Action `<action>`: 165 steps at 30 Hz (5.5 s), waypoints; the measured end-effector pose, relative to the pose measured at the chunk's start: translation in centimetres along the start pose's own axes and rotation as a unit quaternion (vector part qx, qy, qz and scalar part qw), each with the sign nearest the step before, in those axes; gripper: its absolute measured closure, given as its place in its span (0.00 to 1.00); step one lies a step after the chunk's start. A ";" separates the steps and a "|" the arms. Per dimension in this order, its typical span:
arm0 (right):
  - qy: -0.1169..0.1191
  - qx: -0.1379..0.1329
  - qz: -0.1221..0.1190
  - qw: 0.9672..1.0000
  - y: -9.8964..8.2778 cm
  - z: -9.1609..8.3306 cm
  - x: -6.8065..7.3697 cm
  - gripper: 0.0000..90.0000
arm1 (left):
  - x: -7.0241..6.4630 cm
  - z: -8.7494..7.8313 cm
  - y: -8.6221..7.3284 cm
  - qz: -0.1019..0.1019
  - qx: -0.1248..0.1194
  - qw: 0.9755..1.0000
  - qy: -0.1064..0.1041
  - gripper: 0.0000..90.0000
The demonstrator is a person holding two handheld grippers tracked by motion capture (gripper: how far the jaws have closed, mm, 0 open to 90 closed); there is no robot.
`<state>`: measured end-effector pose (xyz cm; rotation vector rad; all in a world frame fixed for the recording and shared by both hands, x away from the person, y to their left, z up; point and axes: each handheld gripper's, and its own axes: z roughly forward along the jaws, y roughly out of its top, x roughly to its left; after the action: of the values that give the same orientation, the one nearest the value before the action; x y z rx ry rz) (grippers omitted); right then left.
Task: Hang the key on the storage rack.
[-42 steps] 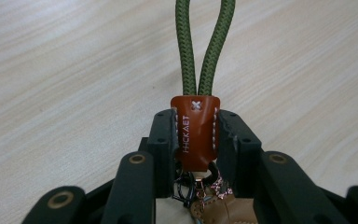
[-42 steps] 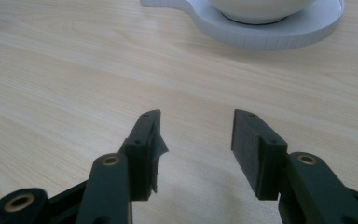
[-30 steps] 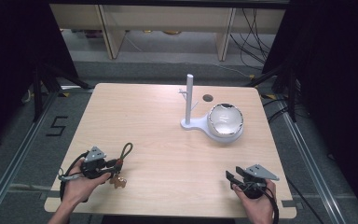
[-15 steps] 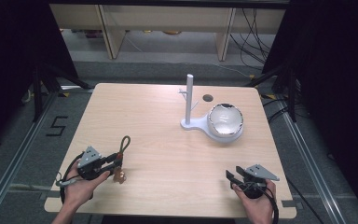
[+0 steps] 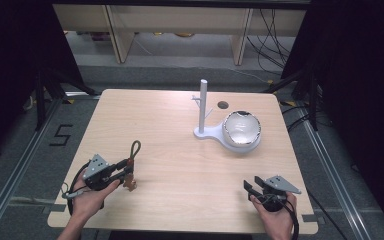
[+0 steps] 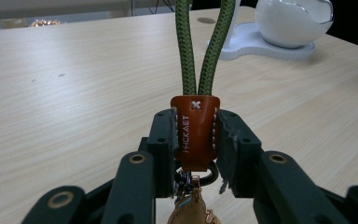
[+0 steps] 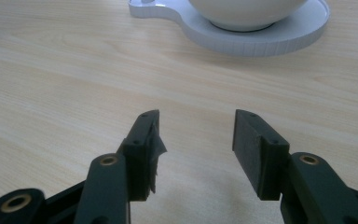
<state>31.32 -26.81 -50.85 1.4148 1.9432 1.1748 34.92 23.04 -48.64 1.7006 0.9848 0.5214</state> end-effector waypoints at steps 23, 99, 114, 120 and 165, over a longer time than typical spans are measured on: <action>-0.008 0.001 0.018 1.000 0.1 -0.3 0.2 0.58 | -0.8 1.1 2.6 0.019 -0.047 0.999 0.000 0.76; -0.014 -0.009 0.009 1.000 -0.1 -0.7 -0.3 0.58 | -2.2 7.1 7.2 0.043 -0.070 0.996 -0.015 0.75; -0.013 -0.010 0.015 1.000 -0.2 -0.8 -0.3 0.58 | -2.4 8.3 7.7 0.050 -0.067 0.996 -0.018 0.75; -0.019 -0.014 0.009 1.000 -0.2 -0.9 -0.5 0.58 | -2.6 8.6 7.9 0.056 -0.069 0.996 -0.019 0.75; -0.017 -0.007 0.030 0.999 -0.2 -1.2 -0.1 0.58 | -4.1 11.4 10.0 0.074 -0.072 0.994 -0.028 0.75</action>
<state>30.33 -27.42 -50.38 1.4862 1.8769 1.1819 44.67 12.17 -42.87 1.6571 0.7668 0.6238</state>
